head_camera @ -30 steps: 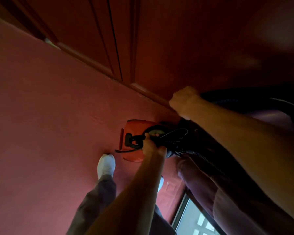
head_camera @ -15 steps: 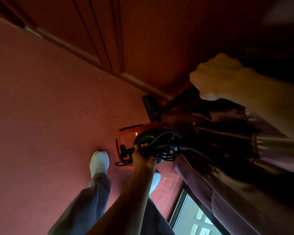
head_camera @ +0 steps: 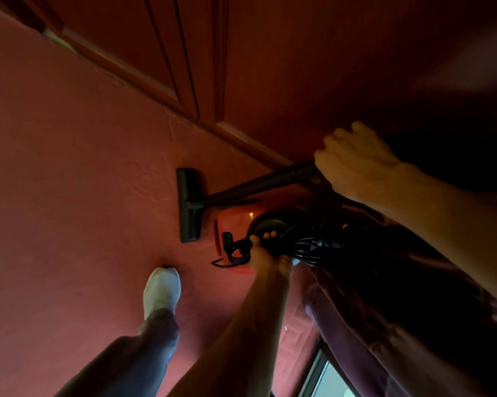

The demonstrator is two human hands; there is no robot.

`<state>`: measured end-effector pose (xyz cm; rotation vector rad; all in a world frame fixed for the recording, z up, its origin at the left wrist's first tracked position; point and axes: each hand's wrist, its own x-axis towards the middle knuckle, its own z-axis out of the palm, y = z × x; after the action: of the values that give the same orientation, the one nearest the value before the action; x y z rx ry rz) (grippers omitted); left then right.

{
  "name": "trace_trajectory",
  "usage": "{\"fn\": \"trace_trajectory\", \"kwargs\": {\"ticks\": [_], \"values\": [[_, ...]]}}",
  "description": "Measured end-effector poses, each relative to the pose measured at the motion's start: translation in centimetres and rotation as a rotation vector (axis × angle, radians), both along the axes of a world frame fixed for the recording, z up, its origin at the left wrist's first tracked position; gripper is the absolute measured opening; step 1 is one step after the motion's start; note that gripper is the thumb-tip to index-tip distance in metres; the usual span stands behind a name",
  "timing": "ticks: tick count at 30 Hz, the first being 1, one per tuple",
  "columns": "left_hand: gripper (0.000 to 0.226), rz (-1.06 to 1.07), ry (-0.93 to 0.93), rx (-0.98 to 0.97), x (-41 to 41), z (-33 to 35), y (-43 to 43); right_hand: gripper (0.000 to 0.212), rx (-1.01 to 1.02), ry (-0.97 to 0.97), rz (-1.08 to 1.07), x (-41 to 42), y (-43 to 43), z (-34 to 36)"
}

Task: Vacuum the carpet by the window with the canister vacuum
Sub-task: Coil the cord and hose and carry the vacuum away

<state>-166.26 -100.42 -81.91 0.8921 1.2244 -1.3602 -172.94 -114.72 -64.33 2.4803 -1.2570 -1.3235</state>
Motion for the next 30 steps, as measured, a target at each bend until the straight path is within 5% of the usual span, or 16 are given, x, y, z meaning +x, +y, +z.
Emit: {"fn": "trace_trajectory", "kwargs": {"ticks": [7, 13, 20, 25, 30], "values": [[0.032, -0.096, -0.012, 0.023, -4.6, -2.8, -2.2, 0.039, -0.238, 0.0, 0.082, -2.8, 3.2, -4.2], [0.036, -0.558, -0.016, -0.022, -6.5, -2.3, -1.9, 0.065, -0.248, -0.031, 0.014, -5.1, 5.3, -6.5], [0.029, -0.606, 0.048, -0.163, -7.3, -1.2, -1.5, 0.066, -0.211, 0.015, -0.201, -7.2, 7.4, -8.5], [0.046, -0.6, 0.108, -0.206, -6.3, -1.5, -1.1, 0.077, -0.244, 0.0, -0.296, -6.9, 9.0, -8.8], [0.027, -0.852, 0.009, -0.135, -3.0, 2.0, -1.9, 0.073, -0.225, -0.057, -0.327, -5.8, 9.6, -6.9]]}}
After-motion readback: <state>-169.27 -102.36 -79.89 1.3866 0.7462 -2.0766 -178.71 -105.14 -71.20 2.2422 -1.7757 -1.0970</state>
